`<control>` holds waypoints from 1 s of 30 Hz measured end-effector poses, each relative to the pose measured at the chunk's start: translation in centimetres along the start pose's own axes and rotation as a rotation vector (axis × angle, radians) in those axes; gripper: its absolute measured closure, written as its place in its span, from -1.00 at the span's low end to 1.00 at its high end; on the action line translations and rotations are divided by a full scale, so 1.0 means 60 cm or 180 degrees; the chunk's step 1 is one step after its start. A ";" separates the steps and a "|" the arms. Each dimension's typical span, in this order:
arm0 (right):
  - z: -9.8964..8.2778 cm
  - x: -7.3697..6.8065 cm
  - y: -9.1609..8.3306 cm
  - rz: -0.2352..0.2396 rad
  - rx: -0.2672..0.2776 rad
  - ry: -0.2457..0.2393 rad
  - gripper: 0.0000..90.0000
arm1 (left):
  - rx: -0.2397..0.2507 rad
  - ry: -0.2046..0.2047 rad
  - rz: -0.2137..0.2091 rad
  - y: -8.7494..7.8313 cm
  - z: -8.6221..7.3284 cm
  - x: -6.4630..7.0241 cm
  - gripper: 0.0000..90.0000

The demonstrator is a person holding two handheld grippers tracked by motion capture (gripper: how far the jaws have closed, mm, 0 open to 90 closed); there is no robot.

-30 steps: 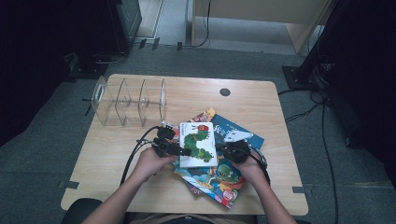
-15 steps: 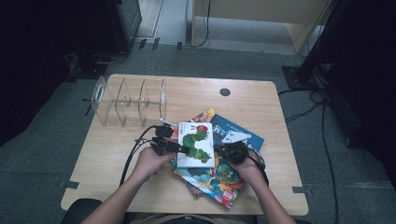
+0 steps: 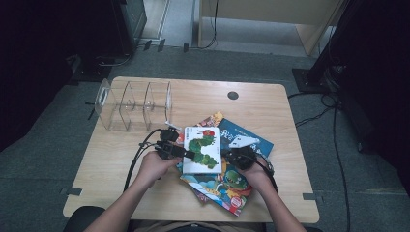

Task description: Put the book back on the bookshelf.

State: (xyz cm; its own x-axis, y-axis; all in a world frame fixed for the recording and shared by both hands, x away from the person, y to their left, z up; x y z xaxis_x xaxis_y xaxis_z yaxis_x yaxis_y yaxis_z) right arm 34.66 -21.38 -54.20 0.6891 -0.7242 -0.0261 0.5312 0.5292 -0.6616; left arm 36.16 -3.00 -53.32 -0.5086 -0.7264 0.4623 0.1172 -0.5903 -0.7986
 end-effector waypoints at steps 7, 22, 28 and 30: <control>0.008 0.000 -0.008 0.0082 0.0053 -0.0058 1.00 | -0.0031 0.0004 -0.0078 0.000 -0.007 0.002 -0.14; 0.002 -0.002 -0.004 0.0155 0.0032 0.0181 1.00 | 0.0084 -0.0307 -0.0230 -0.001 -0.001 -0.001 -0.15; 0.001 -0.004 -0.003 0.0154 0.0039 0.0200 1.00 | 0.0133 -0.0224 -0.0143 -0.018 0.018 0.003 -0.11; 0.002 -0.005 -0.002 0.0152 0.0037 0.0196 1.00 | 0.0240 -0.0263 -0.0214 -0.033 0.031 0.005 -0.07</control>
State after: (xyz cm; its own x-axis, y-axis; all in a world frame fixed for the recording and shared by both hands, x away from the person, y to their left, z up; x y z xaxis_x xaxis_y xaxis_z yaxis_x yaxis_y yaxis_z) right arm 34.43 -21.17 -54.04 0.6825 -0.7235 -0.1037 0.5043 0.5688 -0.6497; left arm 37.36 -2.73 -50.90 -0.4460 -0.7089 0.5465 0.1506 -0.6613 -0.7349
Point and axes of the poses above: each handheld gripper's, and its own axes: y roughly forward along the jaws, z roughly out of its top, x roughly to its right, the point moved 8 cm from there along y, roughly forward along the jaws, and after that the axes turned 1 degree about -z, right-handed, at the moved point
